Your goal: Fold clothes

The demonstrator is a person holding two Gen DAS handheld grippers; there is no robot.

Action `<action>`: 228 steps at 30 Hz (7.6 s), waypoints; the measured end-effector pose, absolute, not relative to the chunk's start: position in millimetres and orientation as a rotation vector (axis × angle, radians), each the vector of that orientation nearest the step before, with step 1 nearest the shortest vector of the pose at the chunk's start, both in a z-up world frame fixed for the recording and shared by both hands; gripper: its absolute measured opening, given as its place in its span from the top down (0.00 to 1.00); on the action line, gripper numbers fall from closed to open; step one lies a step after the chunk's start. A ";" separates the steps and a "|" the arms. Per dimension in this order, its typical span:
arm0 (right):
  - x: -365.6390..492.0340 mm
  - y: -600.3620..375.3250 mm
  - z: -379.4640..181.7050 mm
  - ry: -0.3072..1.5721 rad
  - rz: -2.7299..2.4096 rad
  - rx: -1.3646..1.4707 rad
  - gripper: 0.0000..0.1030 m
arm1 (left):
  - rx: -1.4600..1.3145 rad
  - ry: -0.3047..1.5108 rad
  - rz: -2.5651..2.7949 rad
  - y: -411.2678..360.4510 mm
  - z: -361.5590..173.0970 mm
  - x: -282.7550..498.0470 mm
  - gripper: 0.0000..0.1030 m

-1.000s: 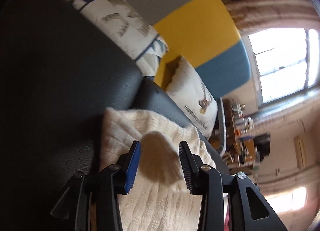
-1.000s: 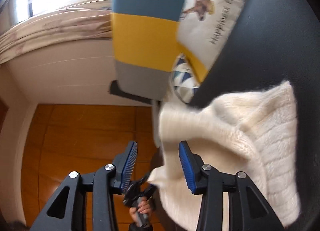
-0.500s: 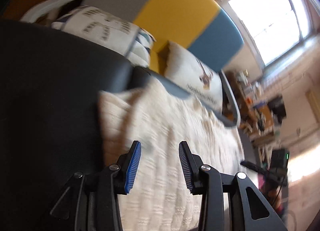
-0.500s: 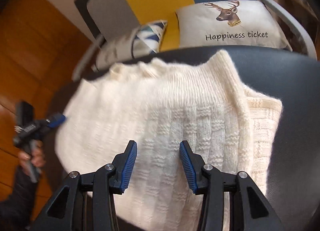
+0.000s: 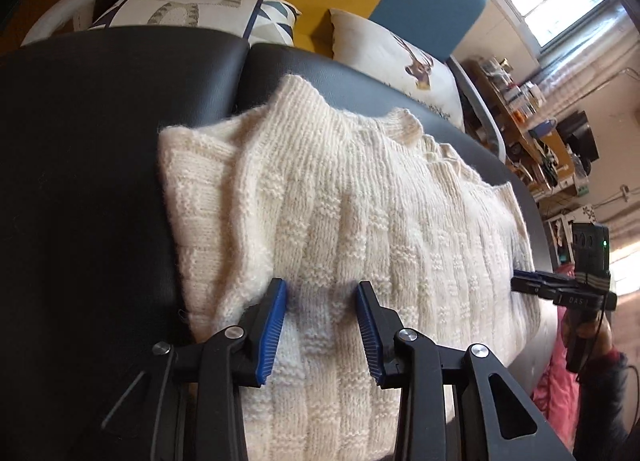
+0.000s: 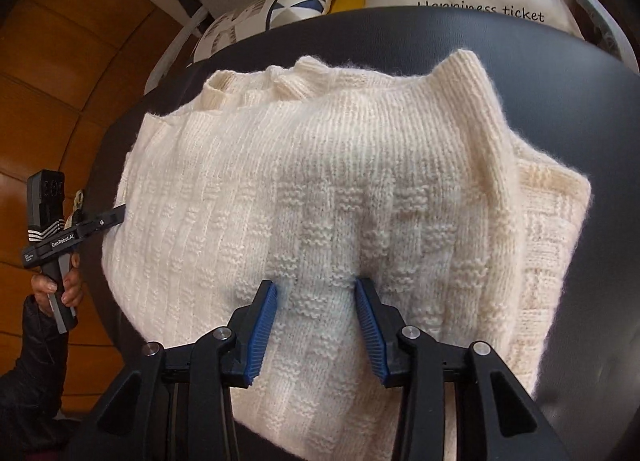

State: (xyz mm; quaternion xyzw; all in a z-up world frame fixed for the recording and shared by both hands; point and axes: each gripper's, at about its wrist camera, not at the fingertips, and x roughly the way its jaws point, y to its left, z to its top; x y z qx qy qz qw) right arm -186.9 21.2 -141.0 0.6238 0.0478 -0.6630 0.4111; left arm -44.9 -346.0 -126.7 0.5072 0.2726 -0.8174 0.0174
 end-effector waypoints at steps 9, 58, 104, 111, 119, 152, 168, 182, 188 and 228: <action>-165.2 -20.3 -72.3 0.186 -1.709 1.281 0.56 | 1.444 0.535 -2.769 -304.8 -61.2 -41.2 0.60; -212.0 -112.6 -115.8 0.315 -1.907 1.317 0.78 | 1.450 0.483 -2.591 -300.6 -129.7 -119.6 0.73; -154.3 132.6 -161.6 0.218 -0.978 1.442 0.63 | 2.026 0.090 -2.916 -27.7 -117.8 -173.9 0.69; -172.3 183.4 -126.8 -0.002 -1.277 1.349 0.63 | 1.945 0.348 -2.972 -48.7 -88.5 -193.7 0.69; -175.2 183.0 -124.0 -0.199 -1.469 1.287 0.61 | 2.003 0.597 -2.825 -59.6 -100.8 -247.3 0.67; -150.6 166.8 -101.0 -0.079 -1.666 1.195 0.67 | 1.687 0.785 -2.864 -92.3 -50.3 -217.4 0.57; -123.6 109.8 -110.2 -0.132 -1.754 1.280 0.63 | 1.300 0.833 -2.730 -288.8 -64.3 37.7 0.54; -105.3 56.4 -114.8 -0.022 -1.824 1.396 0.63 | 1.363 1.003 -2.764 -353.4 -129.5 83.5 0.52; -112.2 63.2 -133.6 0.092 -1.888 1.443 0.71 | 1.442 1.116 -2.749 -347.5 -146.3 81.0 0.86; -114.7 90.9 -123.9 -0.018 -1.913 1.418 0.69 | 1.522 1.423 -2.611 -351.2 -143.4 5.1 0.29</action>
